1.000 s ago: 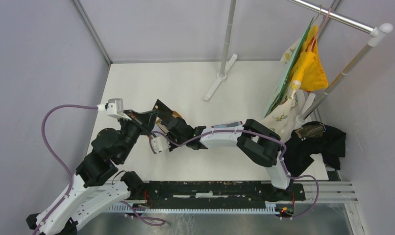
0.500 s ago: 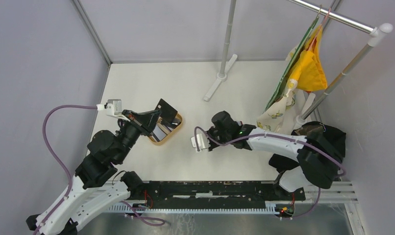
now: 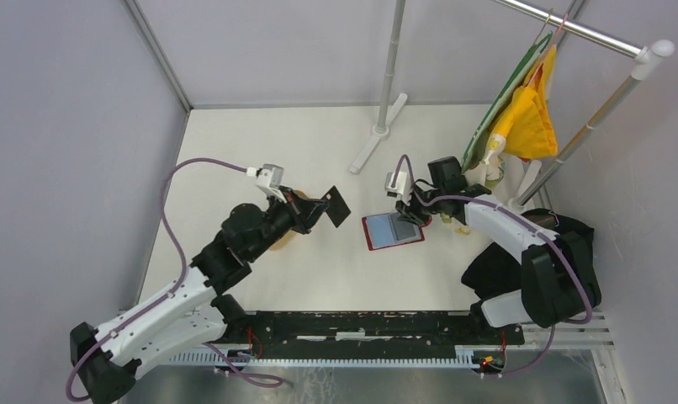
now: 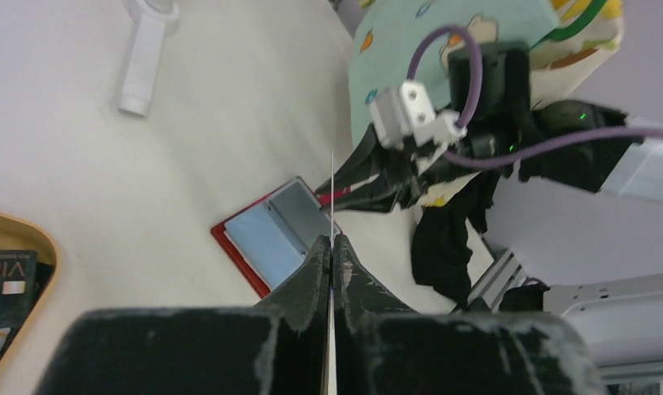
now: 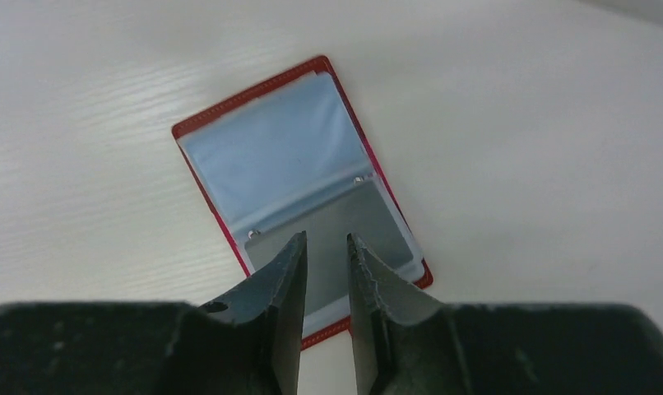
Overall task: Put the credit cards into the card holder
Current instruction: Insert the credit card into the card holder.
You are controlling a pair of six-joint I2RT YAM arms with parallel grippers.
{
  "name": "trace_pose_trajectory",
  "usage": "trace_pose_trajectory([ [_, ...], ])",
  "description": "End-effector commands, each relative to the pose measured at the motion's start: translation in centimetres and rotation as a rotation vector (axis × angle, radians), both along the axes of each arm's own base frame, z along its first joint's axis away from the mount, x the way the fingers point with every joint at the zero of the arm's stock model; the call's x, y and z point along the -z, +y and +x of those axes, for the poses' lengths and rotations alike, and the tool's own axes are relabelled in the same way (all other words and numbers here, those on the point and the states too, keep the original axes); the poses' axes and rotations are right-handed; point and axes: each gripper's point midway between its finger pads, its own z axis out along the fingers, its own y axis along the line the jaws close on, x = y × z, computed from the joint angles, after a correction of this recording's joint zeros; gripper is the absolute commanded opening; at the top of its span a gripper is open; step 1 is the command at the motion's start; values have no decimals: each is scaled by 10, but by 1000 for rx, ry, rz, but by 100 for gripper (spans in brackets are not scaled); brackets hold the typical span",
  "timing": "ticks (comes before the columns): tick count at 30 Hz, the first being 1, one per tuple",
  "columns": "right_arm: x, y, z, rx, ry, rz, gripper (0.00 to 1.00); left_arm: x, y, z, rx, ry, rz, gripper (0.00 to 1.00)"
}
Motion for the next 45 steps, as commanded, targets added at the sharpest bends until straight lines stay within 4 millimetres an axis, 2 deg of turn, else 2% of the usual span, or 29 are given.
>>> trace_pose_trajectory([
  [1, 1, -23, 10, 135, 158, 85, 31, -2, -31, 8, 88, -22, -94, 2],
  [7, 18, -54, 27, 299, 212, 87, 40, 29, -64, 21, 165, 14, -85, 2],
  [16, 36, -64, 30, 360, 297, 92, 49, 93, -97, 43, 331, 123, -156, 2],
  [23, 40, -72, 34, 385, 317, 102, 51, 122, -116, 58, 413, 158, -206, 2],
  [31, 49, -77, 37, 415, 341, 97, 51, 147, -122, 73, 479, 230, -373, 2],
  [39, 57, -82, 41, 449, 359, 89, 52, 180, -121, 86, 374, 310, -294, 2],
  [45, 60, -84, 44, 464, 357, 82, 52, 198, -123, 91, 304, 343, -209, 2],
])
